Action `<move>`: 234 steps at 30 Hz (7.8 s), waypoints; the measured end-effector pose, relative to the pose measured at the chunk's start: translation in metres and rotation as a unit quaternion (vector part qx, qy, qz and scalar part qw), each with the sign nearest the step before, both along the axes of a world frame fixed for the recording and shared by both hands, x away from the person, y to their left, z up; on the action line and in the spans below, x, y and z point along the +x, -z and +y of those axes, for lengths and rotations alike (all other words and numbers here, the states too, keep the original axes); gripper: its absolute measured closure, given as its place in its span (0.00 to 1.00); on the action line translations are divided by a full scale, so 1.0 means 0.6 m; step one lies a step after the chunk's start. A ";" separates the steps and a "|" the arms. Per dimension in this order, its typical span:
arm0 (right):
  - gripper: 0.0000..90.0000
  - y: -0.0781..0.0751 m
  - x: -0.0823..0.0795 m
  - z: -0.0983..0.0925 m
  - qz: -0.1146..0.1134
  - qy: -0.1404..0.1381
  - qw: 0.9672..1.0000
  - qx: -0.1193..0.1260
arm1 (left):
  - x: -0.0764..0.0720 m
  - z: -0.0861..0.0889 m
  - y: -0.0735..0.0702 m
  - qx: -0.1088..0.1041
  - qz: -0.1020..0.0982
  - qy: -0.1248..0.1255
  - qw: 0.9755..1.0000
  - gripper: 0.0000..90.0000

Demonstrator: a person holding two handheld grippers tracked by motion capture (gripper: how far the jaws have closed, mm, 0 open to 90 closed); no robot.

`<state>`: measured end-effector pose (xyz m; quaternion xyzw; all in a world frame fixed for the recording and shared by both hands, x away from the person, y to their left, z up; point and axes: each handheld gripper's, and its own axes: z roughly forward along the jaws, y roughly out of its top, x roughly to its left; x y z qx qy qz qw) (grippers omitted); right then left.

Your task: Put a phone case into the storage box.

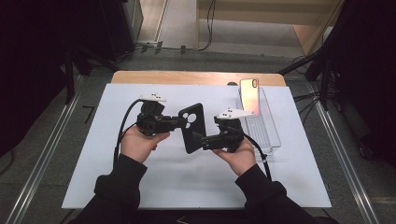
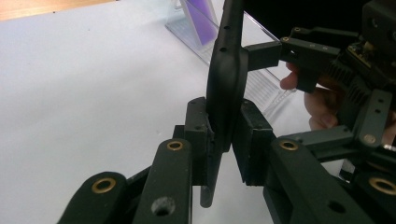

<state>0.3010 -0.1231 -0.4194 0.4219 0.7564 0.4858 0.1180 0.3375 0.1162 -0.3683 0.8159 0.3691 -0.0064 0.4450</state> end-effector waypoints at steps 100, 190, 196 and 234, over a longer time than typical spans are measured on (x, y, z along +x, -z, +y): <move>0.14 -0.074 0.049 -0.130 0.010 0.026 1.000 0.013 | -0.084 0.126 0.132 0.033 0.030 0.021 0.999 0.35; 0.14 0.077 0.259 -0.236 0.056 0.262 0.961 -0.064 | -0.097 0.142 0.151 0.033 0.052 0.002 0.998 0.35; 0.14 0.075 0.269 -0.233 0.056 0.265 0.960 -0.071 | -0.096 0.142 0.151 0.033 0.051 0.001 0.998 0.35; 0.00 0.007 0.261 -0.217 0.066 0.207 0.972 -0.088 | -0.094 0.143 0.151 0.033 0.053 0.002 0.998 0.35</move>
